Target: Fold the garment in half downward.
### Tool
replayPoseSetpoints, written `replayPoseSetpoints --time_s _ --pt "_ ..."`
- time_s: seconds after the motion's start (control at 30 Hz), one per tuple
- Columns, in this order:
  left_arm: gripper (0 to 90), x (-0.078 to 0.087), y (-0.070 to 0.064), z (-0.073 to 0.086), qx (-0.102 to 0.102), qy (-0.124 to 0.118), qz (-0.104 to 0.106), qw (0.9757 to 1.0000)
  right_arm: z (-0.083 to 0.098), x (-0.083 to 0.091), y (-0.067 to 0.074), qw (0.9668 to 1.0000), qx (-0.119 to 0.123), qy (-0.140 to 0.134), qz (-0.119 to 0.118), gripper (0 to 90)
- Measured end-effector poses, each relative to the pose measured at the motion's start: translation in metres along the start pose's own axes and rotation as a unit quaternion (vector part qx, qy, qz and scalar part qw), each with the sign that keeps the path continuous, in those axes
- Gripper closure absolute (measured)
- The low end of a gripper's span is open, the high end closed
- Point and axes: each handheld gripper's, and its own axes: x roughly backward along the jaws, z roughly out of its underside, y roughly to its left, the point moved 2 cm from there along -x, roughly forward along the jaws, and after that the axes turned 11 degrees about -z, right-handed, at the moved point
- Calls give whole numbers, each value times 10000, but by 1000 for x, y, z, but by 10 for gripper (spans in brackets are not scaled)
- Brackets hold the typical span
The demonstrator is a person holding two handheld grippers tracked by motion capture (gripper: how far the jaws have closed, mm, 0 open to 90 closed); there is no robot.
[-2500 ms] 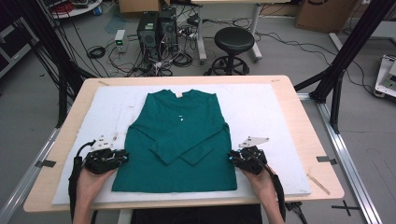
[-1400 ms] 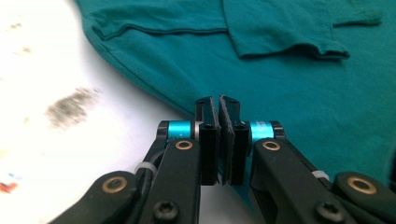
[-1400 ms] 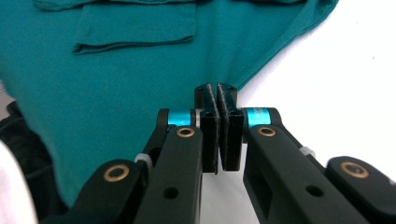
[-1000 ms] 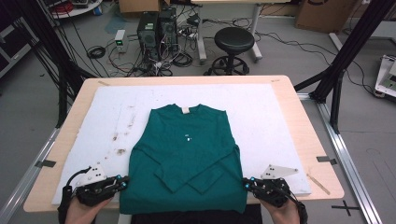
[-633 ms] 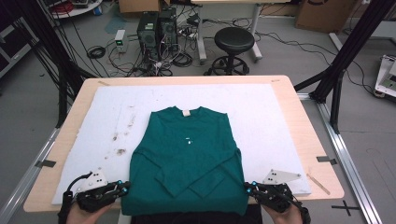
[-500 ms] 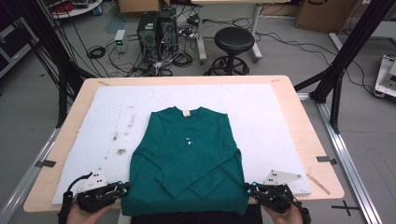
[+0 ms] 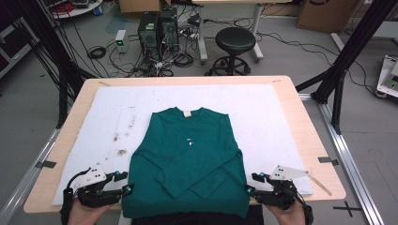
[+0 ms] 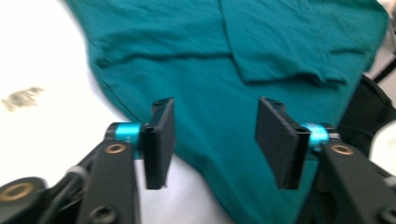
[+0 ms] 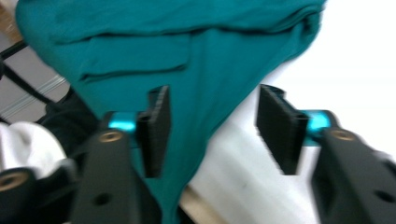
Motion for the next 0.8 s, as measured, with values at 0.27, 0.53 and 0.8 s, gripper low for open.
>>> replayPoseSetpoints --time_s 0.27,0.53,0.8 --pt "407 -10 17 -19 70 -73 -239 9997 -18 -1 -16 9995 -123 -162 247 284" --pt "416 -24 36 -33 7 -60 -421 9991 -33 -5 -35 9982 -106 -349 466 284" --pt "389 -40 48 -58 -97 18 -420 9991 -52 -17 -52 9977 -19 -385 558 244"
